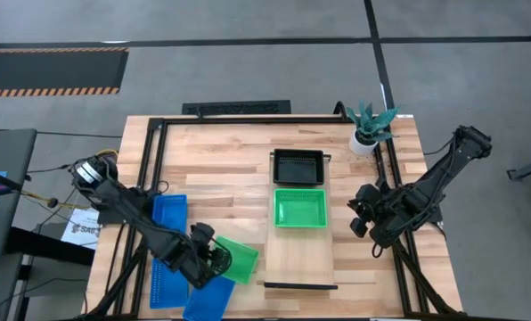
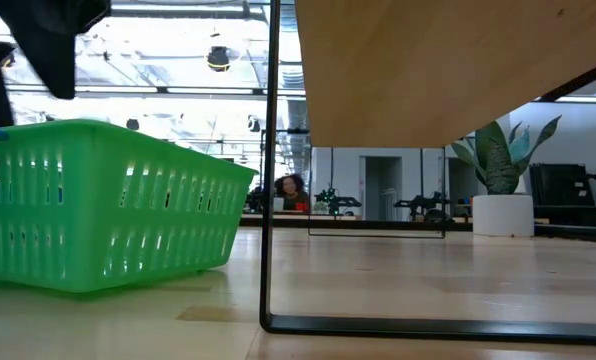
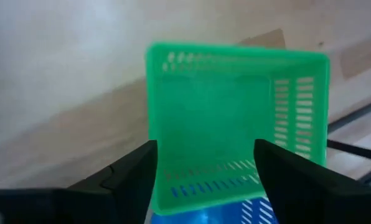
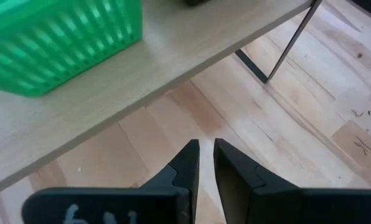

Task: Stack baskets on shelf by color
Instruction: Stack the green bin into the stacked green bin on the shelf

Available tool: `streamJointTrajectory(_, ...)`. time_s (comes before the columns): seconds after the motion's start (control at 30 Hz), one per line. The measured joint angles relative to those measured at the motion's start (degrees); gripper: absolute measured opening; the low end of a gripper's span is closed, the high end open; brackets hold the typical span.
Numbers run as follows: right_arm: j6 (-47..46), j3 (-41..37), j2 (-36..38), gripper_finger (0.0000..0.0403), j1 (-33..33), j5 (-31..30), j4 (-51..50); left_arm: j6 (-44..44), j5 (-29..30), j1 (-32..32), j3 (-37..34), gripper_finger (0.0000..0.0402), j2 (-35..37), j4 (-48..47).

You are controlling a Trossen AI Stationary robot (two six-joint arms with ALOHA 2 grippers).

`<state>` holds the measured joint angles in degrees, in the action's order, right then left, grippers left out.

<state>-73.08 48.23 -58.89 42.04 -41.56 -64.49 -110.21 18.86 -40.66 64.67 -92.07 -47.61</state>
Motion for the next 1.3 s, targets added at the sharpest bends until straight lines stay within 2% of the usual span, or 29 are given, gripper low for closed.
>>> streamJointTrajectory(0.1,0.01,0.0,0.0,0.0072,0.0,0.1,0.04,-0.56,-1.15,-0.25,-2.85,0.0256,-0.59,4.01)
streamJointTrajectory(0.3,0.04,0.0,0.0,0.0072,0.0,0.17,0.04,-0.64,-3.67,0.78,-5.47,0.0256,-1.99,4.37)
streamJointTrajectory(0.53,0.22,0.0,-0.01,0.0072,-0.02,0.24,0.04,0.26,-3.32,2.9,-5.4,0.0256,-1.75,4.59)
streamJointTrajectory(0.7,0.2,0.0,-0.01,0.0072,0.0,0.24,0.04,4.88,-3.97,5.55,-4.41,0.0256,-1.73,3.97)
streamJointTrajectory(0.9,0.04,0.0,0.0,0.0072,-0.02,0.22,0.04,16.62,-7.8,9.75,1.63,0.0256,-1.68,-6.12)
streamJointTrajectory(1.07,0.02,0.0,0.0,0.0072,-0.01,0.22,0.28,16.39,-7.58,9.84,4.29,0.0256,-1.64,-17.9)
streamJointTrajectory(1.2,0.04,0.0,0.0,0.0072,0.0,0.22,0.28,15.03,-8.54,8.62,1.96,0.0256,-1.62,-17.8)
streamJointTrajectory(1.3,0.06,0.0,0.0,0.0072,-0.01,0.22,0.15,15.01,-9.9,8.37,-0.17,0.0256,-1.62,-13.6)
